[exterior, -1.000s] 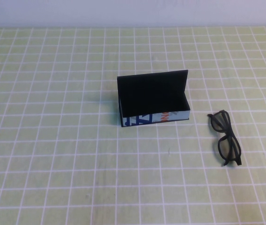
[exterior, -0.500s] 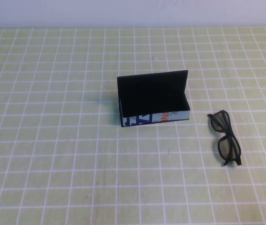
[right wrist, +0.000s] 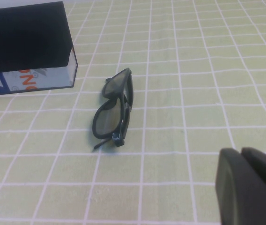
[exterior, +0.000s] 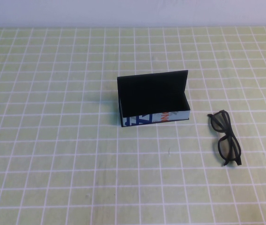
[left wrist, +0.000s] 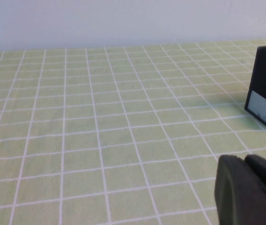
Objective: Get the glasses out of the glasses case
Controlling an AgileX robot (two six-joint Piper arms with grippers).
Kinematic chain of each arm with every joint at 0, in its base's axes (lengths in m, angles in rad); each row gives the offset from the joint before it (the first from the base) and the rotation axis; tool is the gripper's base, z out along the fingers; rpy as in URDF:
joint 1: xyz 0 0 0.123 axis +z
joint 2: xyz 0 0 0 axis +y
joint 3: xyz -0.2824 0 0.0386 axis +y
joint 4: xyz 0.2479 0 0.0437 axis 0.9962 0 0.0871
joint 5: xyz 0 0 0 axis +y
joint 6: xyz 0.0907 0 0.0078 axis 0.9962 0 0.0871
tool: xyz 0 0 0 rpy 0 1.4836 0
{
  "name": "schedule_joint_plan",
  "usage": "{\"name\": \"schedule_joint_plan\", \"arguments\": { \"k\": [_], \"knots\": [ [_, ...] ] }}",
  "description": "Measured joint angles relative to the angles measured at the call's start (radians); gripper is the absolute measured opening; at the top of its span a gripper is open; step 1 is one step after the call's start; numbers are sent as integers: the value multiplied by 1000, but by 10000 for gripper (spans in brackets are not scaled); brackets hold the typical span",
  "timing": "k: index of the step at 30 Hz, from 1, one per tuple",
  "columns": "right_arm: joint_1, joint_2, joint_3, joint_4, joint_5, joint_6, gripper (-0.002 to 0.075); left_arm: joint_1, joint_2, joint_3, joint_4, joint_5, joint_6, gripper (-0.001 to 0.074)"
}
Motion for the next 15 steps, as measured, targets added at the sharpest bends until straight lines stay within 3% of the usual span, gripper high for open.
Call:
{"name": "schedule_joint_plan", "arguments": {
  "k": [12, 15],
  "knots": [
    [0, 0, 0, 0, 2, 0, -18, 0, 0, 0, -3, -95, 0, -4],
    [0, 0, 0, 0, 2, 0, -18, 0, 0, 0, 149, -113, -170, -4]
  ]
}}
